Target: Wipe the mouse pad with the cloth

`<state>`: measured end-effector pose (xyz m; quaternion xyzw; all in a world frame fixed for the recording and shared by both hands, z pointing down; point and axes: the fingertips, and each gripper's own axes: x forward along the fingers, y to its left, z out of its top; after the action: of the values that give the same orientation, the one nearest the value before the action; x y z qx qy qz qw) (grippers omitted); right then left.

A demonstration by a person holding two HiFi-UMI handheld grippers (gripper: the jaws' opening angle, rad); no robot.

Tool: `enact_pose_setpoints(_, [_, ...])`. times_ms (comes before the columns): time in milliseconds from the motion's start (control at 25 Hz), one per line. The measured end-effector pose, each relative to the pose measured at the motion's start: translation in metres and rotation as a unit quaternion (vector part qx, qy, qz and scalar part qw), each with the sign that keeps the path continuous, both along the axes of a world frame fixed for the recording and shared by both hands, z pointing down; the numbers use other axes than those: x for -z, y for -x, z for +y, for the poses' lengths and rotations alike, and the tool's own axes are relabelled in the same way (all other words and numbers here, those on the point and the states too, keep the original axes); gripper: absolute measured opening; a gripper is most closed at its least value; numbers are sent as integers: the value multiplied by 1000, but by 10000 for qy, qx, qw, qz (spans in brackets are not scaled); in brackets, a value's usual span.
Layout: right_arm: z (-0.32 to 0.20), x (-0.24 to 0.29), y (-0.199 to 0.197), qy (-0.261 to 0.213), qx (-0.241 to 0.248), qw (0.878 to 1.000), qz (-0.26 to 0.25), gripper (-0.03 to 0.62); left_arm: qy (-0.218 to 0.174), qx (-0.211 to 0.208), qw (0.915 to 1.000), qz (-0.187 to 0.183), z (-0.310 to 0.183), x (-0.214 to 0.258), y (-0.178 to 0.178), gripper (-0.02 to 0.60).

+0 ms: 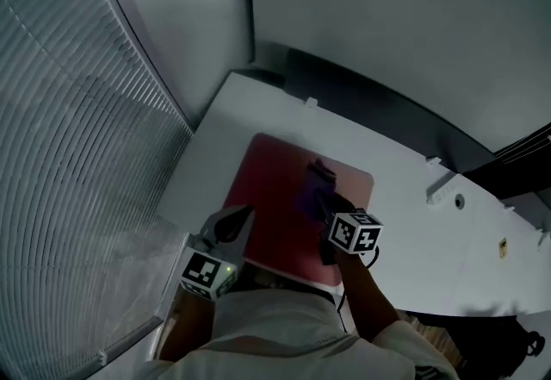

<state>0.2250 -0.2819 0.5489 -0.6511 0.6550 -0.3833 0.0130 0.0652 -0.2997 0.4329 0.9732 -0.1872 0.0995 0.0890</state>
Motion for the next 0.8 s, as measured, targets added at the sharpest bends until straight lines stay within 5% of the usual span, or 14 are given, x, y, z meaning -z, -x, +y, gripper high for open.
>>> enact_pose_setpoints(360, [-108, -24, 144, 122, 1039, 9920, -711, 49, 46, 404, 9991, -151, -59, -10, 90, 3])
enact_pose_setpoints(800, [-149, -100, 152, 1037, 691, 9905, -574, 49, 125, 231, 9995, -182, -82, -20, 113, 2])
